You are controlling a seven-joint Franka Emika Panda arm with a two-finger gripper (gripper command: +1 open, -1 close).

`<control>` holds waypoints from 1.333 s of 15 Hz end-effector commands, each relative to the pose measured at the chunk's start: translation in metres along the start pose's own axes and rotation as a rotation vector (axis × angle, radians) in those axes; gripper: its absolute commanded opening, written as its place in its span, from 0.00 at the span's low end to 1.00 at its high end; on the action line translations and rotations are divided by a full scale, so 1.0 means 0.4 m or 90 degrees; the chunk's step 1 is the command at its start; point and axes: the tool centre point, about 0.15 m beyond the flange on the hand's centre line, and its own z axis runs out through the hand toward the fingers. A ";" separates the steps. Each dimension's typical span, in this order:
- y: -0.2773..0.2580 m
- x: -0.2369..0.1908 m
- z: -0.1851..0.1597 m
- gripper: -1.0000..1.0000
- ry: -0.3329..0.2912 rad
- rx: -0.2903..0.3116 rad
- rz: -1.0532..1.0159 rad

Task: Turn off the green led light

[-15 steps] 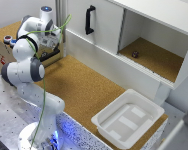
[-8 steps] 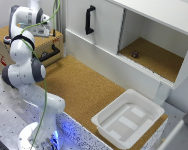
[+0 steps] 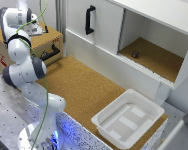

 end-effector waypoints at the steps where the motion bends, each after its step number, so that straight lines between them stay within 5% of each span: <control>1: -0.021 0.055 0.056 0.00 -0.043 0.013 -0.048; 12: 0.002 0.103 0.172 0.00 -0.119 0.012 -0.018; 18: -0.017 0.104 -0.125 0.00 0.003 -0.043 0.091; 20: -0.009 0.092 -0.173 0.00 0.007 -0.047 0.134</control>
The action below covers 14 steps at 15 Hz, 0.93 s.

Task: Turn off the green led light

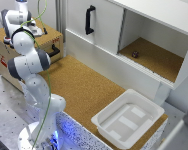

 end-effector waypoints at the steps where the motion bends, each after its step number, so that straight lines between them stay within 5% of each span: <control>1: -0.003 -0.006 -0.205 0.00 0.011 -0.053 0.117; 3: 0.047 -0.030 -0.203 0.00 0.030 -0.030 0.206; 4: 0.077 -0.043 -0.205 1.00 0.049 -0.016 0.258; 7: 0.169 -0.117 -0.203 1.00 0.068 -0.004 0.389; 11: 0.279 -0.271 -0.186 1.00 0.018 -0.049 0.512; 14: 0.356 -0.349 -0.193 1.00 0.015 -0.068 0.542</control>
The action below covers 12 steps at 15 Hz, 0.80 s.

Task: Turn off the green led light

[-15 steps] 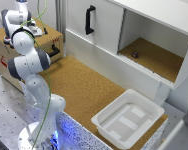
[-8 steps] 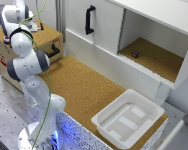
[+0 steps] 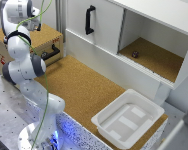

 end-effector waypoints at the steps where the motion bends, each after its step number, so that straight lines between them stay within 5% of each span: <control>1: 0.217 -0.032 0.027 1.00 0.026 0.013 0.063; 7: 0.374 0.014 -0.019 1.00 0.082 0.000 0.094; 12: 0.535 -0.032 0.069 1.00 0.025 -0.004 0.137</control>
